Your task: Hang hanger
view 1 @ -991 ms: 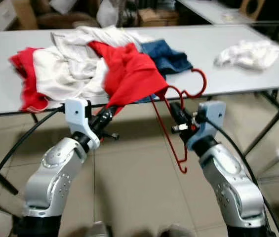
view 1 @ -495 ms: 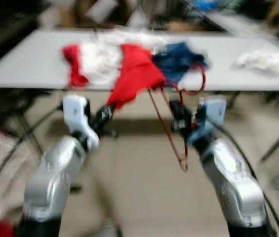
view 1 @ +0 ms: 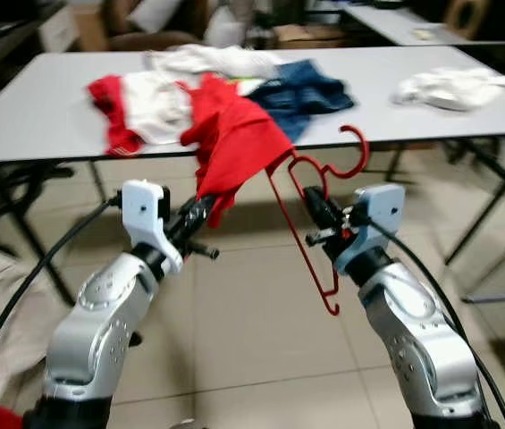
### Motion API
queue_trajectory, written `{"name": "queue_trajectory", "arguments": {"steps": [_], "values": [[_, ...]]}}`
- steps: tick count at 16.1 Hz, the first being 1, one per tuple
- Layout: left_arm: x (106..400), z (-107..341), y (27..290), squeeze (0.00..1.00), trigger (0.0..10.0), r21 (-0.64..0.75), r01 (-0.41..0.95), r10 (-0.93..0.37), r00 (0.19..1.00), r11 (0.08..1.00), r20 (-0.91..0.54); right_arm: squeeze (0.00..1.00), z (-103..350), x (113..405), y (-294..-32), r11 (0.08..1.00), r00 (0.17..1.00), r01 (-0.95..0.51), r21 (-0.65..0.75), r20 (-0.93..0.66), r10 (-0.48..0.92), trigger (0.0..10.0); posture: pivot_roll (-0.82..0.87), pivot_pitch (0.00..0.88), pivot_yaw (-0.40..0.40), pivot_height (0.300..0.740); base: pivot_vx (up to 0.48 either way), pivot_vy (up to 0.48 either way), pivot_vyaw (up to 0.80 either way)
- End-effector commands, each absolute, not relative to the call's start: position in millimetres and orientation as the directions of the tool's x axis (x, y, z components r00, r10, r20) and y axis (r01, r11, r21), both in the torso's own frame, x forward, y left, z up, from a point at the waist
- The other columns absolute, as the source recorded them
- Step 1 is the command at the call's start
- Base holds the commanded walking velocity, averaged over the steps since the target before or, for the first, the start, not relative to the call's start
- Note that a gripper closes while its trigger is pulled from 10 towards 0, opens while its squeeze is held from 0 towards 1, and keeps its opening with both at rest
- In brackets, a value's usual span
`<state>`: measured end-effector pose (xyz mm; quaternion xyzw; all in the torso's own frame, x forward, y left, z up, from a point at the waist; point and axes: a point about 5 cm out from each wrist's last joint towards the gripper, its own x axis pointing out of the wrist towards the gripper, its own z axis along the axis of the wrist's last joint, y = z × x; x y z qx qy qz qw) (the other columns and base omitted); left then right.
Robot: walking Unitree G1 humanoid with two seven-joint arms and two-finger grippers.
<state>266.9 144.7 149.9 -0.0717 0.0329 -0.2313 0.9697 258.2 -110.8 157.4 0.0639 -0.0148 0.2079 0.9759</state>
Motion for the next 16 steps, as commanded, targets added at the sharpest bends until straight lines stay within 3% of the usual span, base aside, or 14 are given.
{"name": "queue_trajectory", "arguments": {"steps": [1,8,16], "values": [[262.9,149.2,143.3,0.0,10.0,-0.131,0.46,-0.468,0.883,0.878,-0.037,0.0,164.8,255.5,-115.0,0.911,0.913,-0.405,0.082,0.09,0.398,10.0,-0.08,0.0,-0.001,0.74,0.0,-0.368,0.0],[254.7,148.3,140.2,0.0,10.0,-0.132,0.481,-0.49,0.871,0.867,-0.043,0.0,162.0,247.7,-113.8,0.895,0.895,-0.444,0.05,0.066,0.44,10.0,-0.08,0.0,-0.012,0.74,0.0,-0.367,0.13],[256.0,146.6,141.8,0.0,10.0,-0.117,0.459,-0.468,0.882,0.88,-0.055,0.0,156.2,247.5,-114.5,0.897,0.899,-0.437,0.058,0.04,0.436,10.0,-0.07,0.0,0.001,0.74,0.0,-0.369,0.76]]}}
